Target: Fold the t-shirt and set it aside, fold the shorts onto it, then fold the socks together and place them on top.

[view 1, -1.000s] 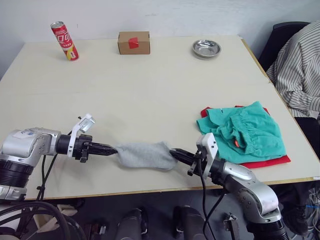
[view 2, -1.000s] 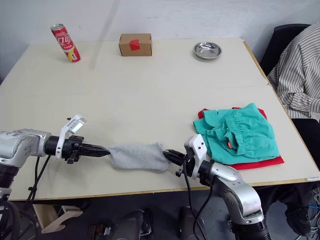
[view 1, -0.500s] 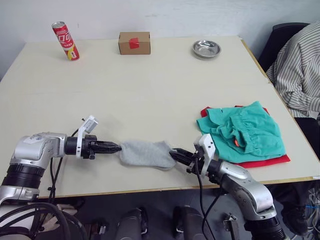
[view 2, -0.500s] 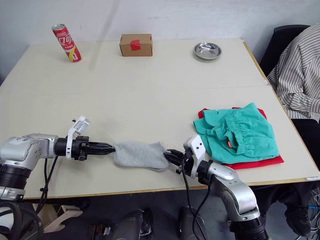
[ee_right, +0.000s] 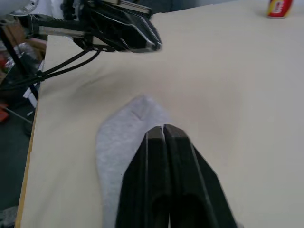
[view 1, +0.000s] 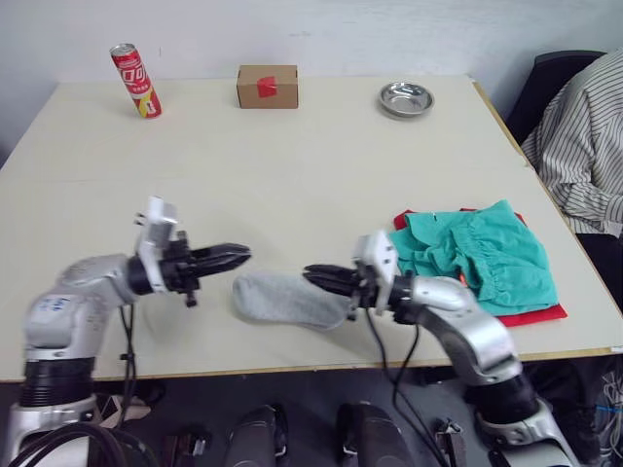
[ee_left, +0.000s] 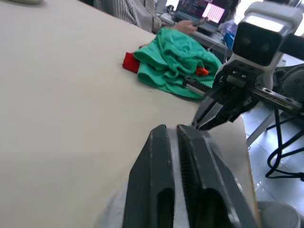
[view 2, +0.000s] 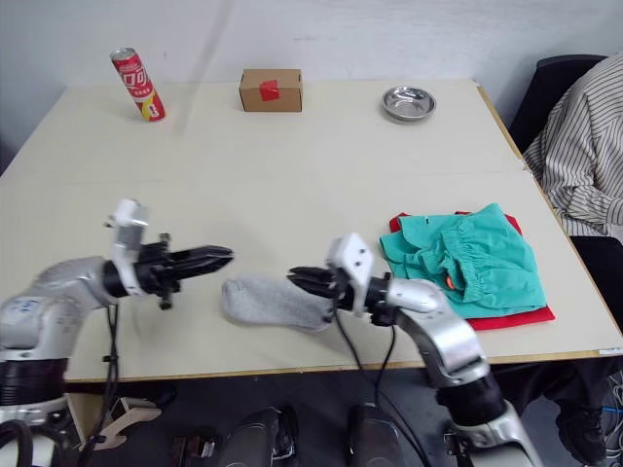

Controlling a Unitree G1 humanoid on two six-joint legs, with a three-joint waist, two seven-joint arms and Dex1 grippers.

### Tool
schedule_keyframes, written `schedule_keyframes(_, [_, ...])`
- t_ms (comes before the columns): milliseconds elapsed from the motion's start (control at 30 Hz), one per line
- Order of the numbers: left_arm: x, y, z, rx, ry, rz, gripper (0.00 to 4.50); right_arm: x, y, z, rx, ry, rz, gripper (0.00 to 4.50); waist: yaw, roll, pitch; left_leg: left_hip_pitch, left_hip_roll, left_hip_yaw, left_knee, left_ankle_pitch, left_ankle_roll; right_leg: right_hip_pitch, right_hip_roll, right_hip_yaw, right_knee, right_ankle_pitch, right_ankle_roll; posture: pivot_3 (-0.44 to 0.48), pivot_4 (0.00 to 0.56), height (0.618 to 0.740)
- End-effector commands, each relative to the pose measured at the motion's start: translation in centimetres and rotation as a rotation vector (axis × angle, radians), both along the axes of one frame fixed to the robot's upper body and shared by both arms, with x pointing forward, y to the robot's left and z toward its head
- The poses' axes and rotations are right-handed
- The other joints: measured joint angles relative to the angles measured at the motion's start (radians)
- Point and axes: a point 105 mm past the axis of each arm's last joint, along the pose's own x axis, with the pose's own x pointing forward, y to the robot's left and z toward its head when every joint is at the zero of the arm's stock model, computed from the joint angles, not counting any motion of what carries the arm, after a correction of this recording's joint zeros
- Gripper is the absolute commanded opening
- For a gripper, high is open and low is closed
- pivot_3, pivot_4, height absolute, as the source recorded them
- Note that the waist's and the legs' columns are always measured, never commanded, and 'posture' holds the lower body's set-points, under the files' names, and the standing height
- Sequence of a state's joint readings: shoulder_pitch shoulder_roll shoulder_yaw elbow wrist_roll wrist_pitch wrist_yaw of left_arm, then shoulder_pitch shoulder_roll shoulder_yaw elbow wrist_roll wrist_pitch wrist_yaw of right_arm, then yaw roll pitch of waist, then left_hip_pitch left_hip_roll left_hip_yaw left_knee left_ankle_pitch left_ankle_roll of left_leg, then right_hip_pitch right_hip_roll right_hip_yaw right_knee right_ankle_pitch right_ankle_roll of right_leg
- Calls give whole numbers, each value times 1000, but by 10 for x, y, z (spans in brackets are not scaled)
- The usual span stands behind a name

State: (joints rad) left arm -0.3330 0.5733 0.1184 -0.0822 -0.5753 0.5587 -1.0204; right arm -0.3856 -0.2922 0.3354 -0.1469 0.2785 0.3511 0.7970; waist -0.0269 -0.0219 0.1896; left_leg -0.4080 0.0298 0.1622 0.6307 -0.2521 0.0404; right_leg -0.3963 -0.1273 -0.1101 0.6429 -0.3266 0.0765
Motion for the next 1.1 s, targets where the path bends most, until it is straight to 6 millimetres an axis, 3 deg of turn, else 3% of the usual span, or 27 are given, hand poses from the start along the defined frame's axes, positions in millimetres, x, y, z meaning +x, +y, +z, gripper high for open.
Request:
schedule_keyframes(33, [5, -7, -14, 49, -51, 49, 39, 9, 1, -9, -26, -53, -38, 0, -1, 0, 0, 0, 0, 0, 0, 0, 0, 0, 0, 0, 0, 0, 0, 0, 150, 740])
schedule_keyframes(200, [1, 4, -65, 200, 5, 126, 39, 8, -18, -32, -112, -75, -42, 0, -6, 0, 0, 1, 1, 1, 0, 0, 0, 0, 1, 1, 0, 0, 0, 0, 150, 740])
schedule_keyframes(300, [5, 23, -71, 204, -24, 255, 39, 15, -52, -35, -143, -79, -115, 0, -2, 0, 0, 2, 2, 0, 0, -1, 0, 1, 1, 0, -1, 0, 0, 0, 150, 740])
schedule_keyframes(367, [3, 23, -61, 136, -54, 247, 39, 15, -58, -32, -138, -86, -99, 0, -1, -1, 0, 3, 1, -1, 0, -4, -4, 3, -1, 0, 0, 0, 0, 0, 150, 740])
schedule_keyframes(433, [1, 19, -28, -68, -83, 238, 39, 6, -54, -22, -86, -104, -10, 0, -1, -1, 0, 4, 1, -2, 0, -4, -3, 3, -1, -1, 0, 0, 0, 0, 150, 740])
schedule_keyframes(500, [0, 29, -2, -172, -81, 243, 39, -1, -46, -9, -38, -127, 76, 0, -2, -1, 0, 3, 1, -3, 0, -4, -3, 3, -1, -2, 0, 0, 0, 0, 150, 740])
schedule_keyframes(567, [1, 40, 11, -245, -4, 259, 39, -1, -40, -3, -22, -135, 111, 0, -5, -1, 0, 2, 1, -4, 0, -1, -1, 3, -1, -3, 0, 0, 0, 0, 150, 740])
schedule_keyframes(633, [3, 56, 13, -255, 134, 287, 411, -1, -30, 0, -25, -148, 160, 0, -8, -1, 0, 2, 2, -4, 0, 0, 0, 3, 0, -3, 1, 0, 0, 0, 150, 740])
schedule_keyframes(700, [3, 72, 0, -151, 283, 325, 904, 1, -19, -4, -47, -165, 198, 0, -13, -1, 0, 3, 1, -4, 0, 1, 0, 3, 0, -3, 1, 0, 0, 0, 150, 740])
schedule_keyframes(767, [0, 74, 0, -118, 364, 315, 1541, 2, -13, -10, -76, -175, 221, 0, -11, -1, 0, 3, 1, -4, -1, 1, -1, 3, 0, -3, 1, 0, 0, 0, 150, 740])
schedule_keyframes(867, [-11, 78, -20, 65, 607, 308, 2456, 5, -4, -23, -127, -181, 239, 0, -2, -2, 1, 2, 1, -5, 0, 0, -1, 3, 0, -3, 0, 0, 0, 0, 150, 740])
schedule_keyframes(967, [-18, 70, -32, 141, 747, 279, 3376, 7, -3, -33, -159, -173, 235, 0, 0, -3, 1, 1, -1, -5, 0, -1, -3, 3, -1, -3, 0, 0, 0, 0, 150, 740])
schedule_keyframes(1100, [-20, 53, -46, 170, 827, 236, 3376, 8, -3, -37, -168, -169, 231, 0, -3, -4, 0, 2, -1, -5, 0, -2, -6, 4, -1, -3, 1, 0, 0, 0, 150, 740])
